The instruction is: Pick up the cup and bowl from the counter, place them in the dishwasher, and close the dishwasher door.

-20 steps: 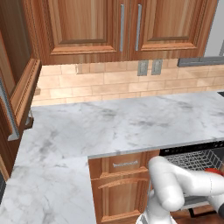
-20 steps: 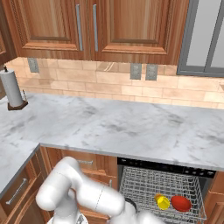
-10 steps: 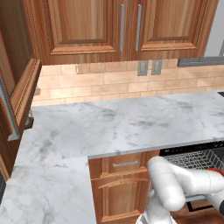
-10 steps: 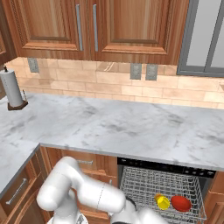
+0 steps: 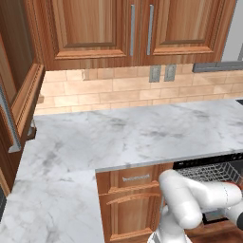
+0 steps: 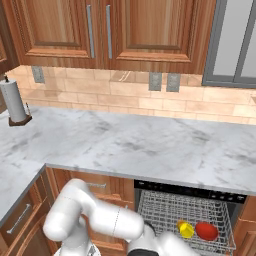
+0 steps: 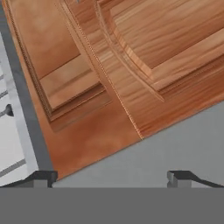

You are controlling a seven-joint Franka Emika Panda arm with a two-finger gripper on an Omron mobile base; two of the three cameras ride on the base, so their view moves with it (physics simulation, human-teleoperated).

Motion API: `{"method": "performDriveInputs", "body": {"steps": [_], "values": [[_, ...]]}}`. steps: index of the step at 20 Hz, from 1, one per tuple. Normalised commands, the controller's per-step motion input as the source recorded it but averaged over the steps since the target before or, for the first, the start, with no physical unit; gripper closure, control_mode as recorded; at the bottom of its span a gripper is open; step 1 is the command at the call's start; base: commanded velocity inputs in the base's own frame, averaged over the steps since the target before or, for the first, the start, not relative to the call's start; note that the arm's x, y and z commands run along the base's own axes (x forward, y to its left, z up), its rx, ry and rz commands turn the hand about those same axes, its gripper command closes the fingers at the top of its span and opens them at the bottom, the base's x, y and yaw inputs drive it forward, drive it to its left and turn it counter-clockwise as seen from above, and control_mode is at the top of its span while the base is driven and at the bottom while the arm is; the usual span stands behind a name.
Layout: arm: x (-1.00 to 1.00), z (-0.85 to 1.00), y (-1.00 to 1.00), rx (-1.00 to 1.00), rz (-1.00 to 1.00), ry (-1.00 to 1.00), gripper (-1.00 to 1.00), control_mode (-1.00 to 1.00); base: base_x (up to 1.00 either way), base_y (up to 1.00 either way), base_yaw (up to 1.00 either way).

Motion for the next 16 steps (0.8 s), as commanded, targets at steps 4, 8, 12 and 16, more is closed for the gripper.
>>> {"method": "performDriveInputs", "body": {"steps": [4, 8, 12, 16], "values": [[0.51, -0.19, 0.00, 0.00, 0.00, -0.16, -1.00, -1.00, 0.00, 0.00, 0.00], [0.47, -0.17, 0.00, 0.00, 0.00, -0.16, -1.00, -1.00, 0.00, 0.00, 0.00], [0.55, -0.21, 0.00, 0.00, 0.00, -0.15, -1.00, -1.00, 0.00, 0.00, 0.00], [0.58, -0.26, 0.00, 0.00, -0.01, -0.14, -1.00, -1.00, 0.00, 0.00, 0.00]]}}
